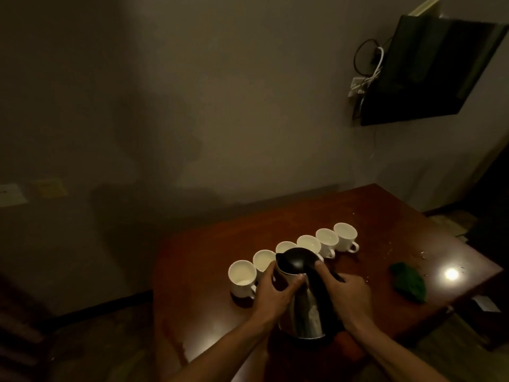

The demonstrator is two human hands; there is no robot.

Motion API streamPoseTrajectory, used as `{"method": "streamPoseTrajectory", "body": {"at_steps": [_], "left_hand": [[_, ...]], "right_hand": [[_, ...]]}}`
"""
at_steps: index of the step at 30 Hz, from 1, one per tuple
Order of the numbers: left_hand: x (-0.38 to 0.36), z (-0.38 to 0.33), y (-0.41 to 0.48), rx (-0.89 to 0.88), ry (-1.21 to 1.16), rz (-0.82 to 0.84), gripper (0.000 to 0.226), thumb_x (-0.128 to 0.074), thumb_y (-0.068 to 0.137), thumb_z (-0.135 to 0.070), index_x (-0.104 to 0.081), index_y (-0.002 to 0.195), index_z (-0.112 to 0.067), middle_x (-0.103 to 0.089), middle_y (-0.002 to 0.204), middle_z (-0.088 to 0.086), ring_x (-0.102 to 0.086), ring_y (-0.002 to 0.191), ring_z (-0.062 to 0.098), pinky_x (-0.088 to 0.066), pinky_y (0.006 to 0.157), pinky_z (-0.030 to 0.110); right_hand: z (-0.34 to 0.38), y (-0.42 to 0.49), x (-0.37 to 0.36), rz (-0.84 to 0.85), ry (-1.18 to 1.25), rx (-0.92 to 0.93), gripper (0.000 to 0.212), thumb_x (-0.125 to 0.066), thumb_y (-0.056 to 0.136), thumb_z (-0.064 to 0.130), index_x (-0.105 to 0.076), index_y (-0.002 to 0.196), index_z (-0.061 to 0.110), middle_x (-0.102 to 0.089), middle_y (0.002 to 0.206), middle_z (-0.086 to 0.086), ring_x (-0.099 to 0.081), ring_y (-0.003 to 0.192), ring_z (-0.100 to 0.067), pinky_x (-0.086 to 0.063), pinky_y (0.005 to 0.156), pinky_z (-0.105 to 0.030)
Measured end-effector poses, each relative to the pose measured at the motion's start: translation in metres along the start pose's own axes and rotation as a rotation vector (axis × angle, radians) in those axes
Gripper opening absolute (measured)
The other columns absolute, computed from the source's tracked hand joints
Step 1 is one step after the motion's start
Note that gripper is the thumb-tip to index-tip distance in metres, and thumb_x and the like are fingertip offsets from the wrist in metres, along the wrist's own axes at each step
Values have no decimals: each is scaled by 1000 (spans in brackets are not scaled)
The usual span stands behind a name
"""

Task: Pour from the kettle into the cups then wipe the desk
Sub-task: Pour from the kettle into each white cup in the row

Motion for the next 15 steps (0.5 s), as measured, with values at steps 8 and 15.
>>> {"method": "streamPoseTrajectory", "body": {"at_steps": [8,15], "left_hand": [[4,3,-1,12,0,79,51,-76,85,-38,-52,130,-33,-59,118,-27,-56,105,-16,-49,79,8],[-6,5,-3,-19,-17,62,82,-73,74,-58,-48,144,-25,-54,145,-1,-50,130,17,-47,97,30]], "right_hand": [[4,-11,0,-53,-58,-13,51,-64,90,48,-59,57,10,-57,47,4,-49,33,1,-32,37,-13],[7,-12,10,-69,-77,-1,51,-66,90,50,-58,54,14,-55,43,8,-49,34,3,-30,35,-9]]}}
Point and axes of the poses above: each hand's wrist, its own y-axis towards the middle knuckle, its own x-axis out of the back of the hand, z = x × y, the point moved 5 cm from there along y, towards the middle knuckle
